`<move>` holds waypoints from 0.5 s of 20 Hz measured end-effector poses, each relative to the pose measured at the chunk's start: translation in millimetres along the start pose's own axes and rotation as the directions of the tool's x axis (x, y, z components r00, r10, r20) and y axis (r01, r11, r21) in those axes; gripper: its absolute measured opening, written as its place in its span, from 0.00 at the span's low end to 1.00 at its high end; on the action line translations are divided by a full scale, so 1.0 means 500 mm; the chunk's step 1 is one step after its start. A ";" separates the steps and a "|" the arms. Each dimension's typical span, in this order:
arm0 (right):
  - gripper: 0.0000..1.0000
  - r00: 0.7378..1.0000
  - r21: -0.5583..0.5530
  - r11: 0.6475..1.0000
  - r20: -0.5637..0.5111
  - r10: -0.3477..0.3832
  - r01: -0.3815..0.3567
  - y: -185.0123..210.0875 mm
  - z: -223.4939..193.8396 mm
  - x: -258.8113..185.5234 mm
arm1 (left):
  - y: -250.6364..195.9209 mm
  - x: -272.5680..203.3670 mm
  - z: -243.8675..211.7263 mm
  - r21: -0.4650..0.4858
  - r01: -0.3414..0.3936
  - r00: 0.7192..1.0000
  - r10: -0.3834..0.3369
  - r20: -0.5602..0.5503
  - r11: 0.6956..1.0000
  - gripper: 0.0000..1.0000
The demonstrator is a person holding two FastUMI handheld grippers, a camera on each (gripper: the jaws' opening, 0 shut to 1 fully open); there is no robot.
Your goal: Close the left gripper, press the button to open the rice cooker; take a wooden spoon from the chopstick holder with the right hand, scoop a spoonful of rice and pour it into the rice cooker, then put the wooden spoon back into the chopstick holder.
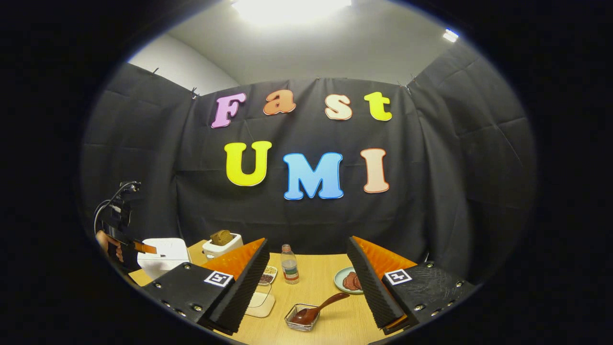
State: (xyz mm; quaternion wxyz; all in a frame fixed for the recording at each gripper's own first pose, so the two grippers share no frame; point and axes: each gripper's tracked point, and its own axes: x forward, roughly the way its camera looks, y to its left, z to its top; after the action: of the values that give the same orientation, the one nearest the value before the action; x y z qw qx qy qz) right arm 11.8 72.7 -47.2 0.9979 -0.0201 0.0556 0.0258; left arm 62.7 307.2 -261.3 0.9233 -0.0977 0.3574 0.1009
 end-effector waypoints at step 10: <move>0.99 1.000 -0.027 0.999 -0.019 -0.023 0.023 -0.013 -0.008 0.017 | 0.066 0.096 -0.034 0.000 -0.092 0.991 0.091 -0.102 0.996 0.09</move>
State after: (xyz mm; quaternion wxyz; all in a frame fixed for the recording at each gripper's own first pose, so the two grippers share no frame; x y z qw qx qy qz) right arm 20.0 66.6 -52.0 0.9972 -0.0345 0.0647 0.0149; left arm 78.2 340.1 -309.8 0.8982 -0.0886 0.4077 0.1389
